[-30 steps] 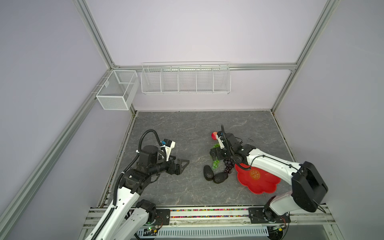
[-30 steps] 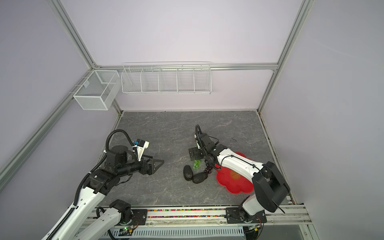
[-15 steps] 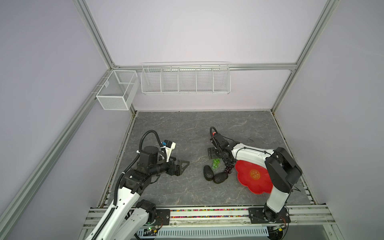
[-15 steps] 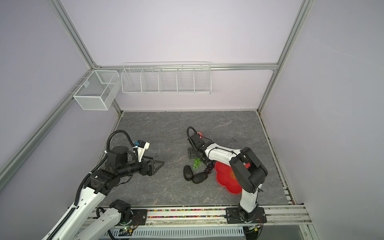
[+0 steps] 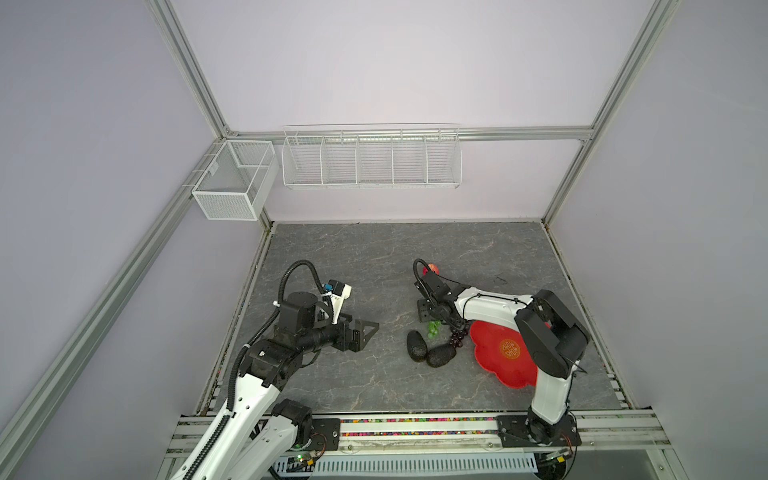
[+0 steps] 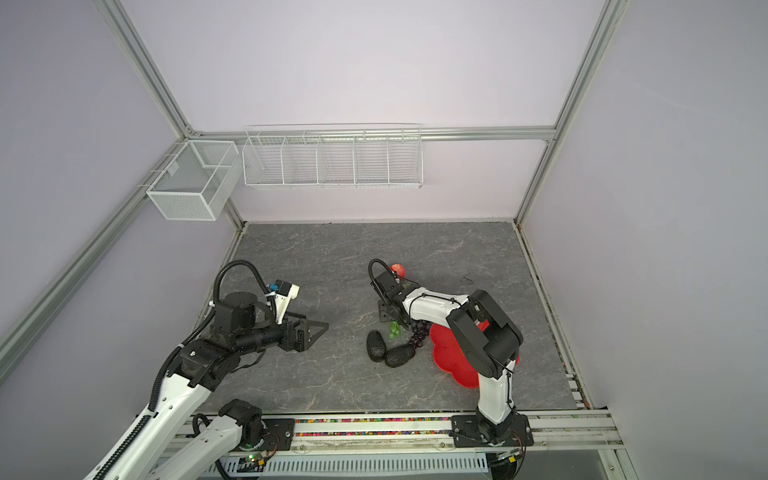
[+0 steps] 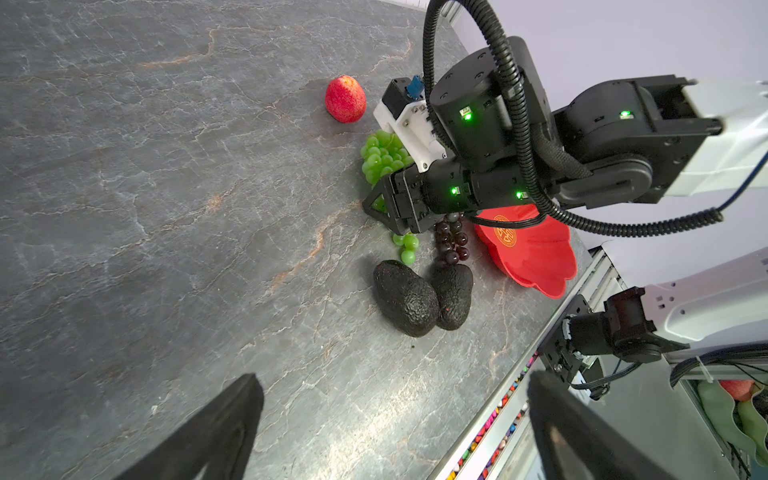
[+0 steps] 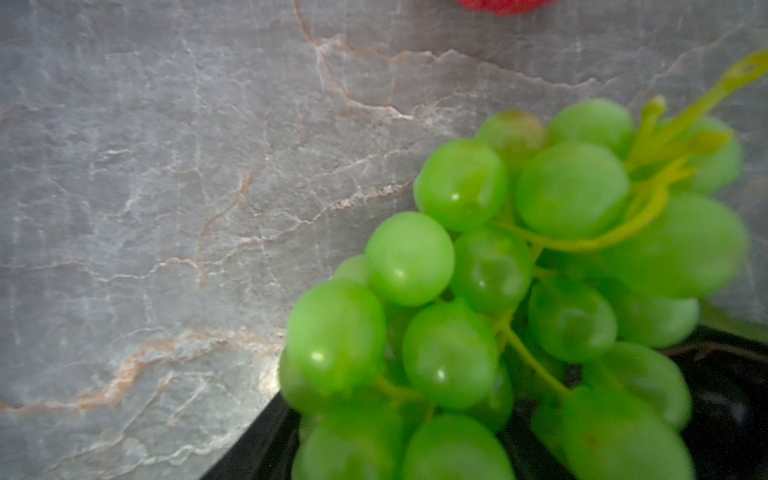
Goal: Place and organize the fake fruits in the fruit bowl
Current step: 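Reach the right gripper to the green grapes and close on them, then lift the green grapes with the right gripper and lower into the red bowl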
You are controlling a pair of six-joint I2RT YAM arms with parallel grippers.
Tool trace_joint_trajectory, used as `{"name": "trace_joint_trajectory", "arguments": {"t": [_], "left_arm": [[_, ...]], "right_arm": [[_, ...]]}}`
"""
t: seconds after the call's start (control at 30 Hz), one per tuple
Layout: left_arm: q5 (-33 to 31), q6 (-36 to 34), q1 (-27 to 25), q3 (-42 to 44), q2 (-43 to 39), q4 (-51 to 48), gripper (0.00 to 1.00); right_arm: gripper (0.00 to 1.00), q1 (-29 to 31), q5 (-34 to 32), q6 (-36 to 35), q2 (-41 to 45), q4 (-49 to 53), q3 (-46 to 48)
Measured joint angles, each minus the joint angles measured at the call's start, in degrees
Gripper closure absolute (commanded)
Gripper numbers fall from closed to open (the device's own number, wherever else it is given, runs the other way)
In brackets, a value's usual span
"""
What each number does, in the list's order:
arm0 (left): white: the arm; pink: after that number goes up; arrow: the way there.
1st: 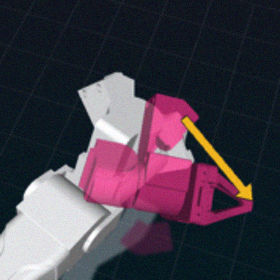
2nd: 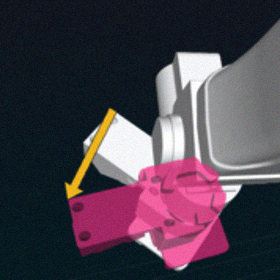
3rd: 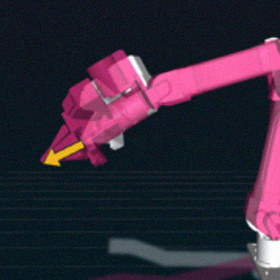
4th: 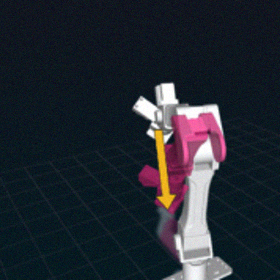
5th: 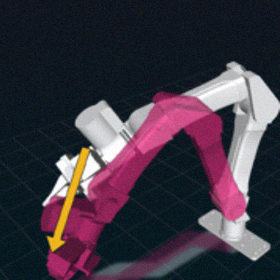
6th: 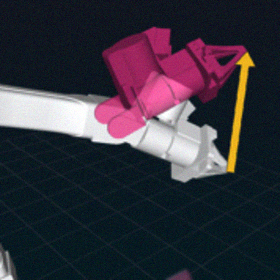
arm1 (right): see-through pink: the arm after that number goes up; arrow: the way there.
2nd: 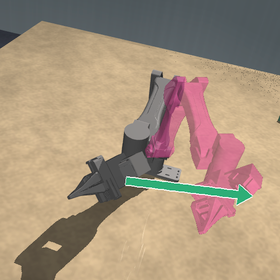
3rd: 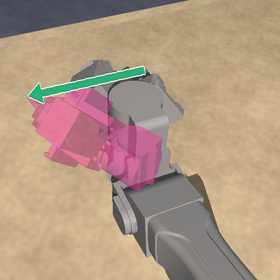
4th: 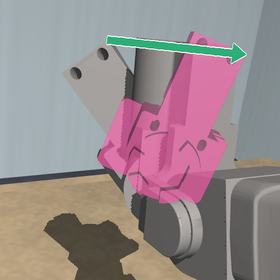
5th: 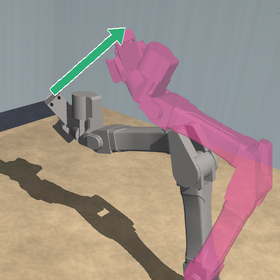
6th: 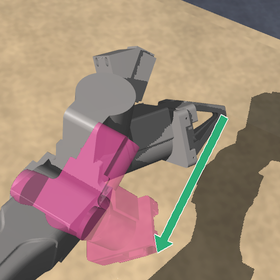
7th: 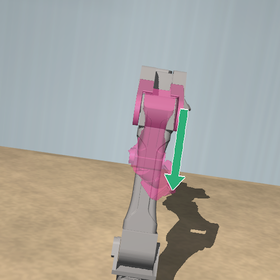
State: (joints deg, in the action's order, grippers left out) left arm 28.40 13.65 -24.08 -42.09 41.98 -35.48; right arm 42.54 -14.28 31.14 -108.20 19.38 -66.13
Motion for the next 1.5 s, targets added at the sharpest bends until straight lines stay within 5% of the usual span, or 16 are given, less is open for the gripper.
{"name": "trace_joint_trajectory", "arguments": {"t": [0.2,1.03,1.5], "left_arm": [[0.0,0.0,0.0,0.0,0.0,0.0,0.01],[0.0,0.0,0.0,0.1,-0.2,0.0,0.01],[0.1,0.0,0.0,0.2,-1.9,0.0,0.01]], "right_arm": [[0.60,0.7,-0.8,-1.5,1.8,1.0,-0.2],[0.67,1.7,-1.7,-7.4,11.0,3.3,-0.3],[0.67,1.6,-7.9,-11.6,31.8,13.0,-2.7]]}}
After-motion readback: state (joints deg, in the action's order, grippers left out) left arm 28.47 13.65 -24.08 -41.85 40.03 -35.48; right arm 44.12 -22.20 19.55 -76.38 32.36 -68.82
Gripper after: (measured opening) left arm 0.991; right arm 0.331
